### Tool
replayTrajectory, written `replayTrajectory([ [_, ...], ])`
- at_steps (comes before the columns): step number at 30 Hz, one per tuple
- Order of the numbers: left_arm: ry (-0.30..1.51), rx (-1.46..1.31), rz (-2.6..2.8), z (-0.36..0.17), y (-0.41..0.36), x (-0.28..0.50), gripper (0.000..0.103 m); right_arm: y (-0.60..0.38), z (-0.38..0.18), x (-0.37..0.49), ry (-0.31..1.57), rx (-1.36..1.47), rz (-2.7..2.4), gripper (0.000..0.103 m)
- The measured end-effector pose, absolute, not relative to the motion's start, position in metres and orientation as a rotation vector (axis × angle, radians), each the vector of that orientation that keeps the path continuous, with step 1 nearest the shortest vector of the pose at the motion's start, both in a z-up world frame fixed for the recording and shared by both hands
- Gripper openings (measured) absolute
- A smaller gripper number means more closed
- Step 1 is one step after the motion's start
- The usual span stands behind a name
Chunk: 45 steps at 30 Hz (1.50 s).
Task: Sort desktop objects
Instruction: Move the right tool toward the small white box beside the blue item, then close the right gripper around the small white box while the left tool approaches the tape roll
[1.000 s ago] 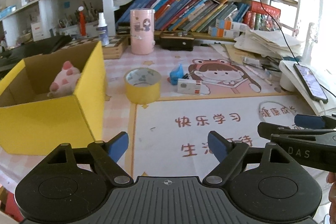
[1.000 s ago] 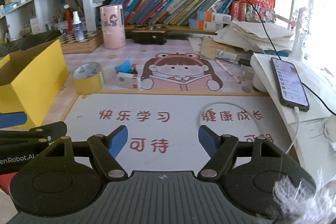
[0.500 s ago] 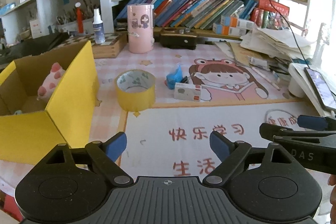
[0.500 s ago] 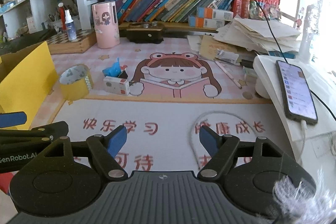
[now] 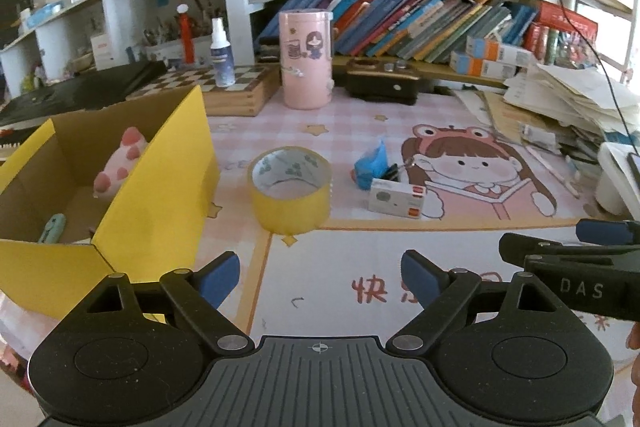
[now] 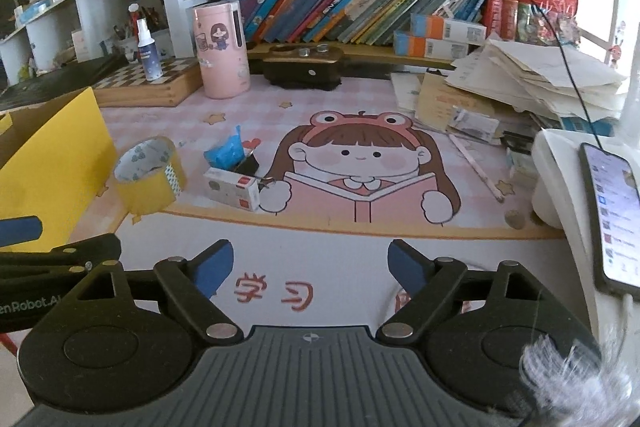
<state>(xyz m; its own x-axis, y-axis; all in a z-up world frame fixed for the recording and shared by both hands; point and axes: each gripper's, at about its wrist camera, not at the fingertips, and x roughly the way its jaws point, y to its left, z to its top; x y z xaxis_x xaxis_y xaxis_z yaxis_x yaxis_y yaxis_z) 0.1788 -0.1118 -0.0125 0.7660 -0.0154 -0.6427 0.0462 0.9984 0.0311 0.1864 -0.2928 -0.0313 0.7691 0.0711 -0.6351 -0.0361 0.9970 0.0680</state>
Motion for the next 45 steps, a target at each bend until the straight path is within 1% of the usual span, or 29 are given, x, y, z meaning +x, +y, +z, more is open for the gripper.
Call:
replayTrajectory([
  [12, 0.686, 0.050, 0.043, -0.010, -0.117, 0.183, 0.090, -0.294, -0.036, 0.220, 0.706, 0.048, 0.154, 0.087],
  [18, 0.687, 0.048, 0.069, -0.010, -0.118, 0.186, 0.090, -0.288, -0.036, 0.241, 0.691, 0.023, 0.261, 0.084],
  [20, 0.692, 0.046, 0.077, -0.011, -0.118, 0.187, 0.090, -0.285, -0.038, 0.249, 0.692, 0.006, 0.299, 0.079],
  [22, 0.694, 0.045, 0.086, -0.011, -0.118, 0.187, 0.090, -0.282, -0.041, 0.257, 0.700, -0.014, 0.332, 0.067],
  [25, 0.700, 0.043, 0.096, -0.012, -0.118, 0.190, 0.090, -0.276, -0.047, 0.271, 0.710, -0.056, 0.383, 0.058],
  [32, 0.715, 0.050, 0.110, -0.013, -0.119, 0.196, 0.090, -0.256, -0.062, 0.301, 0.716, -0.176, 0.501, 0.054],
  [35, 0.722, 0.050, 0.115, -0.013, -0.119, 0.200, 0.091, -0.247, -0.068, 0.310, 0.716, -0.226, 0.541, 0.050],
  [37, 0.727, 0.047, 0.118, -0.014, -0.119, 0.203, 0.091, -0.242, -0.072, 0.315, 0.725, -0.253, 0.553, 0.041],
  [38, 0.730, 0.045, 0.119, -0.014, -0.118, 0.204, 0.091, -0.241, -0.074, 0.317, 0.731, -0.266, 0.558, 0.038],
  [40, 0.736, 0.039, 0.122, -0.015, -0.118, 0.208, 0.091, -0.240, -0.076, 0.319, 0.735, -0.280, 0.564, 0.023],
  [41, 0.740, 0.033, 0.123, -0.016, -0.118, 0.210, 0.091, -0.241, -0.076, 0.319, 0.739, -0.281, 0.572, 0.020],
  [42, 0.743, 0.027, 0.122, -0.017, -0.118, 0.213, 0.091, -0.243, -0.075, 0.318, 0.739, -0.276, 0.579, 0.013],
  [45, 0.748, 0.014, 0.119, -0.020, -0.118, 0.222, 0.091, -0.253, -0.069, 0.310, 0.730, -0.250, 0.580, 0.013],
])
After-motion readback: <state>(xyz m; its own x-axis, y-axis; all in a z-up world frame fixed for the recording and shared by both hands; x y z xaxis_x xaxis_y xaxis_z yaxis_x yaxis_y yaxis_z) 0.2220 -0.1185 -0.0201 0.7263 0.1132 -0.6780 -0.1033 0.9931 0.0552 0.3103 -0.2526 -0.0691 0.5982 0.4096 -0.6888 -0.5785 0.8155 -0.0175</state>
